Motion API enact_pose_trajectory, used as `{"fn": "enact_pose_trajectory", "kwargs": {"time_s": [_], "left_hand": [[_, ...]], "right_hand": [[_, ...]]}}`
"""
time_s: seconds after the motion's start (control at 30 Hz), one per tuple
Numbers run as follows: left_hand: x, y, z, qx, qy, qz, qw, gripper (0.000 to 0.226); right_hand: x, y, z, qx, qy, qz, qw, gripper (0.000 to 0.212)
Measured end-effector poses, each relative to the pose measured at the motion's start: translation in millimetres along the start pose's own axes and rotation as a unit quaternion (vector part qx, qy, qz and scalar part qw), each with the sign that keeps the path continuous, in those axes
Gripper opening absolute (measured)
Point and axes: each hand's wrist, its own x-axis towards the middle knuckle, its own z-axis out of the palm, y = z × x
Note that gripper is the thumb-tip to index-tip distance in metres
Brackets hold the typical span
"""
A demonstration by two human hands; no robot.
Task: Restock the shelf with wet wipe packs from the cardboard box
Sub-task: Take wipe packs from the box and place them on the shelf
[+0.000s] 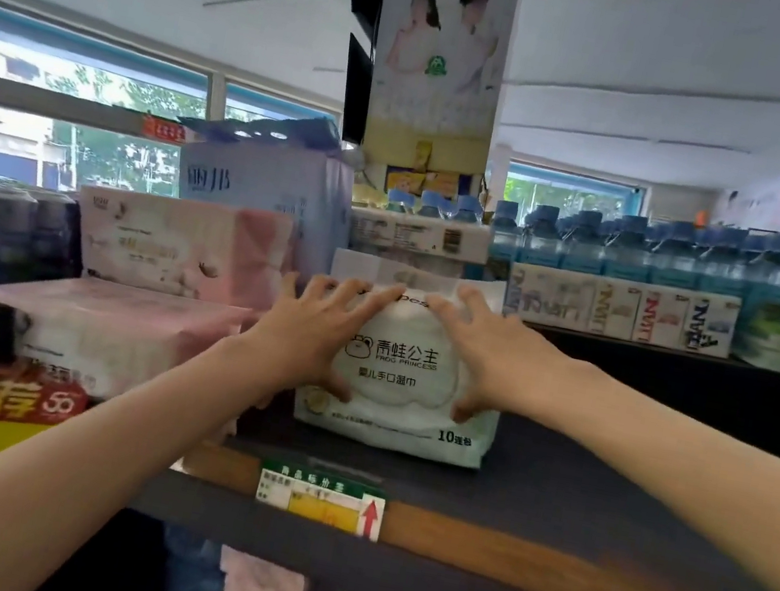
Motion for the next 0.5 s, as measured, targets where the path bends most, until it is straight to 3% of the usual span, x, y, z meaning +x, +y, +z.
{"fn": "enact_pose_trajectory", "kwargs": {"time_s": [0.33,0.5], "left_hand": [[56,1,28,0.108,-0.038,-0.04,0.993,0.125],[79,4,41,0.085,-0.05,-0.052,0.994,0.121]], "right_hand": [[70,7,28,0.054,0.009,0.039,0.998,0.115],[90,20,45,0.06,0.032,0.05,0.996,0.107]]}}
